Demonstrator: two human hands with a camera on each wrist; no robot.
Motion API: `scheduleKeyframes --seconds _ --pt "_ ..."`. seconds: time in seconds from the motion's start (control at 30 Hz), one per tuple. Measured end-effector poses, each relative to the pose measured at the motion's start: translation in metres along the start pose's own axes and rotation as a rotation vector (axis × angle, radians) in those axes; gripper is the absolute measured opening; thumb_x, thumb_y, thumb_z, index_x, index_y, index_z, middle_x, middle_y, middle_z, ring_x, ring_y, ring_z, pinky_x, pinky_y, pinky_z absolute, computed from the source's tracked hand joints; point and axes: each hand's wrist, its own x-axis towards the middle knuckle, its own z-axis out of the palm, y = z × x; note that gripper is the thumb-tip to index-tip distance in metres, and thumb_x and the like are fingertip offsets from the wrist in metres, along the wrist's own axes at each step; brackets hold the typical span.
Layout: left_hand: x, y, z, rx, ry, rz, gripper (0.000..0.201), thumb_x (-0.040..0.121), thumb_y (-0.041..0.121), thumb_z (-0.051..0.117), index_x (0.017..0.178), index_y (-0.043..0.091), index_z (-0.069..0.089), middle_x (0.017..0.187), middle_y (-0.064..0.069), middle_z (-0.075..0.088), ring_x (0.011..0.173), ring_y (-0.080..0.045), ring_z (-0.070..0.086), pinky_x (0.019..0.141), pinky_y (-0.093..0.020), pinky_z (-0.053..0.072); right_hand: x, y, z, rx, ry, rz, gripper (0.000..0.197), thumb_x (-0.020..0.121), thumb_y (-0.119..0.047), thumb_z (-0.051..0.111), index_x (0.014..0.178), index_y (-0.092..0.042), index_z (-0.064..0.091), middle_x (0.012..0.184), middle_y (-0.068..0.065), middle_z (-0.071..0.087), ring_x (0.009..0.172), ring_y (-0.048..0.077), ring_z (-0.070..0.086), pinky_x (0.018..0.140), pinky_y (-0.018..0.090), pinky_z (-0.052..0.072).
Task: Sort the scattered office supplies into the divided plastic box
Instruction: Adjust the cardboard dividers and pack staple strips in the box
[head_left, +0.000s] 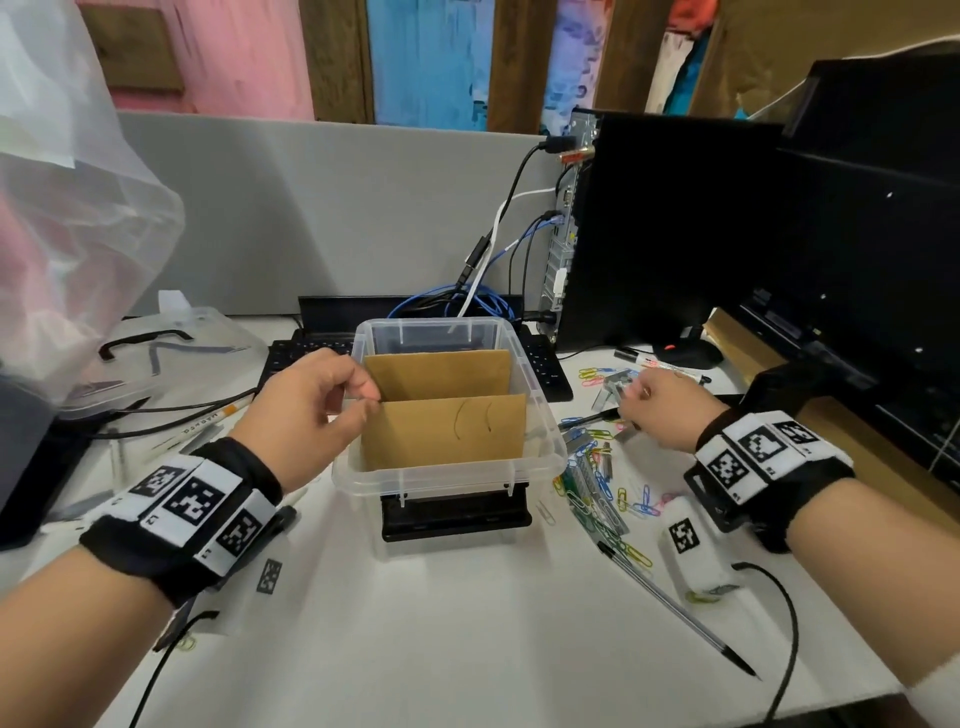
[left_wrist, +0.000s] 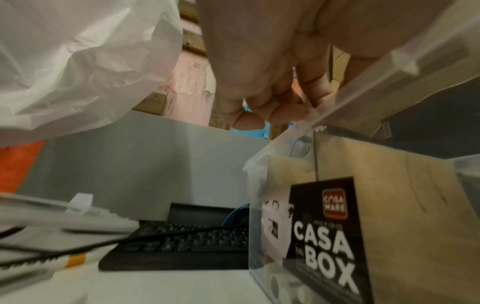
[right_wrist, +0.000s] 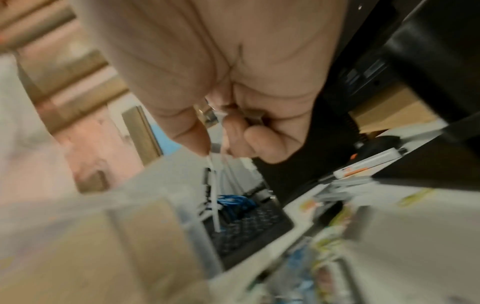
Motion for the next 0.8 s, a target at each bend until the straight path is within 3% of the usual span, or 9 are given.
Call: scheduleKeyframes --seconds 0.1,0.2,0.3,0.47,0.53,0.63,0.8 --pt "-0.002 0.016 -0.007 0.054 -0.027 0.055 0.016 0.084 0.025 0.064 0.073 0.034 0.057 0.077 0.016 0.052 0.07 -0.005 0.047 0.063 -0.021 0.04 -0.025 -0.028 -0.009 0.383 0.038 -0.18 0.012 0.091 -0.014 0.053 0.083 -0.005 0.056 0.068 -0.001 0.048 0.056 0.014 0.045 0.057 0.033 0.045" --pt "-0.005 0.042 -0.011 -0.017 -0.041 0.125 0.004 0.08 0.037 0.059 0.08 0.033 0.058 0.083 0.016 0.055 0.075 -0.008 0.054 0.063 -0.017 0.042 -0.048 -0.061 -0.008 0.615 -0.037 -0.311 0.002 0.09 -0.012 0.055 0.09 -0.01 0.057 0.059 -0.006 0.046 0.053 0.012 0.041 0.055 0.032 0.041" --pt "-0.006 0.063 -0.005 -0.143 -0.079 0.13 0.019 0.081 0.027 0.07 0.093 0.032 0.056 0.083 0.011 0.058 0.071 -0.008 0.057 0.058 -0.014 0.044 -0.058 -0.091 0.0 0.746 -0.157 -0.397 0.004 0.091 -0.007 0.054 0.092 -0.009 0.057 0.055 -0.01 0.045 0.05 0.01 0.039 0.051 0.029 0.038" --pt "-0.006 0.076 0.007 -0.287 -0.134 0.013 0.061 0.072 0.02 0.081 0.117 0.034 0.043 0.095 0.008 0.056 0.071 -0.009 0.067 0.069 -0.032 0.056 -0.058 -0.115 0.028 0.763 -0.234 -0.432 0.004 0.09 -0.009 0.057 0.092 -0.013 0.057 0.055 -0.01 0.048 0.049 0.011 0.041 0.05 0.03 0.035" --pt "-0.006 0.076 0.009 -0.241 -0.155 0.015 0.071 0.069 0.019 0.084 0.121 0.038 0.039 0.097 0.009 0.055 0.073 -0.008 0.067 0.069 -0.028 0.055 -0.057 -0.117 0.036 0.728 -0.216 -0.446 0.004 0.089 -0.011 0.058 0.093 -0.012 0.057 0.062 -0.006 0.049 0.052 0.011 0.043 0.054 0.03 0.036" --pt "-0.006 0.075 0.01 -0.237 -0.141 -0.025 0.067 0.068 0.018 0.085 0.118 0.034 0.044 0.099 0.009 0.054 0.068 -0.006 0.067 0.064 -0.018 0.051 -0.055 -0.118 0.042 0.729 -0.197 -0.442 0.007 0.088 -0.012 0.06 0.095 -0.01 0.058 0.068 -0.005 0.048 0.057 0.009 0.044 0.058 0.028 0.036" --pt "-0.007 0.075 0.012 -0.281 -0.12 -0.037 0.054 0.07 0.013 0.083 0.112 0.029 0.051 0.096 0.006 0.058 0.064 -0.009 0.068 0.064 -0.021 0.054 -0.055 -0.115 0.045 0.68 -0.2 -0.471 0.009 0.087 -0.015 0.061 0.096 -0.012 0.059 0.068 -0.005 0.05 0.057 0.008 0.045 0.061 0.03 0.038"
